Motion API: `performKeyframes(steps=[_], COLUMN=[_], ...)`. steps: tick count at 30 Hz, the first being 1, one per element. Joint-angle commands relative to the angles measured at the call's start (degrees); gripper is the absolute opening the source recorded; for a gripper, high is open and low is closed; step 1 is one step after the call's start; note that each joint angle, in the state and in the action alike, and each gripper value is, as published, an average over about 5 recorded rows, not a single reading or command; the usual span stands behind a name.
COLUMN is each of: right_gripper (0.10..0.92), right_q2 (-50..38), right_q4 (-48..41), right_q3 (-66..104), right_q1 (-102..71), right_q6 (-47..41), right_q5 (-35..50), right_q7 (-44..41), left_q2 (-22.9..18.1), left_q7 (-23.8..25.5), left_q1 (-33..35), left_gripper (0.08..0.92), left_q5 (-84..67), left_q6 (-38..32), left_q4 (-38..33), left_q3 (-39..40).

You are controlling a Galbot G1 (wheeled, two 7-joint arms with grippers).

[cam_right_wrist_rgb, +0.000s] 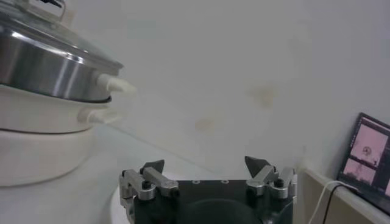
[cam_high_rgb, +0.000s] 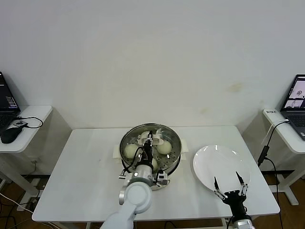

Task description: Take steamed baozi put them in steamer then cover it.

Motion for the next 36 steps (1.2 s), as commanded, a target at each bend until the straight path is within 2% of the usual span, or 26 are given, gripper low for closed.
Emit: performKeyframes(steps=[1,5,8,12,15,17,20,23,27,31,36], right_gripper=[0.823,0.823,0.823,0.823,0.823,0.823,0.823,0.823,0.823,0.823,0.823], right_q2=[0.0,0.0,-0.1,-0.9,-2.1,-2.9,-3.2,-3.1,-3.6,-4.4,-4.7], right_q4=[-0.1,-0.1,0.0,0.1,-0.1,-0.1,0.4,0.8,1.5,2.7,3.8], right_q3=[-0.1,-0.2,-0.2,-0.5,-0.9,-1.3,-2.2,-2.7,-3.3,-4.4,-5.5], right_q1=[0.0,-0.2,-0.4,-0.7,-1.0,-1.0,-1.1,-1.8,-3.7,-5.9,-7.4], right_q6=[0.0,0.0,0.0,0.0,0.7,1.3,1.0,0.6,0.9,1.3,1.0], right_q5=[-0.1,-0.3,-0.2,1.1,3.5,5.3,6.8,7.8,9.4,11.9,13.0], right_q7=[0.0,0.0,-0.1,-0.3,-0.7,-1.2,-1.6,-2.0,-2.8,-3.7,-4.0], left_q2=[3.3,6.7,9.6,12.4,12.2,11.2,10.1,10.5,11.8,11.7,10.7], left_q7=[0.0,-1.1,-3.9,-12.0,-18.0,-21.8,-26.2,-27.7,-27.0,-26.2,-24.4], left_q1=[3.8,8.2,13.7,25.3,33.9,38.9,45.1,49.3,52.4,53.7,53.6], left_gripper=[0.341,0.454,0.541,0.653,0.739,0.787,0.818,0.822,0.823,0.823,0.823], left_q5=[-1.9,-4.7,-9.4,-20.7,-36.6,-50.5,-70.5,-86.1,-97.6,-101.6,-103.8], left_q6=[-0.2,-0.9,-3.0,-10.8,-19.6,-26.5,-34.8,-37.4,-40.2,-43.9,-44.9], left_q4=[-7.0,-13.8,-21.4,-28.5,-30.2,-29.7,-26.0,-21.8,-18.1,-14.7,-11.6], left_q3=[-0.9,-2.9,-6.4,-13.5,-21.1,-28.1,-38.3,-43.7,-45.8,-44.1,-40.9])
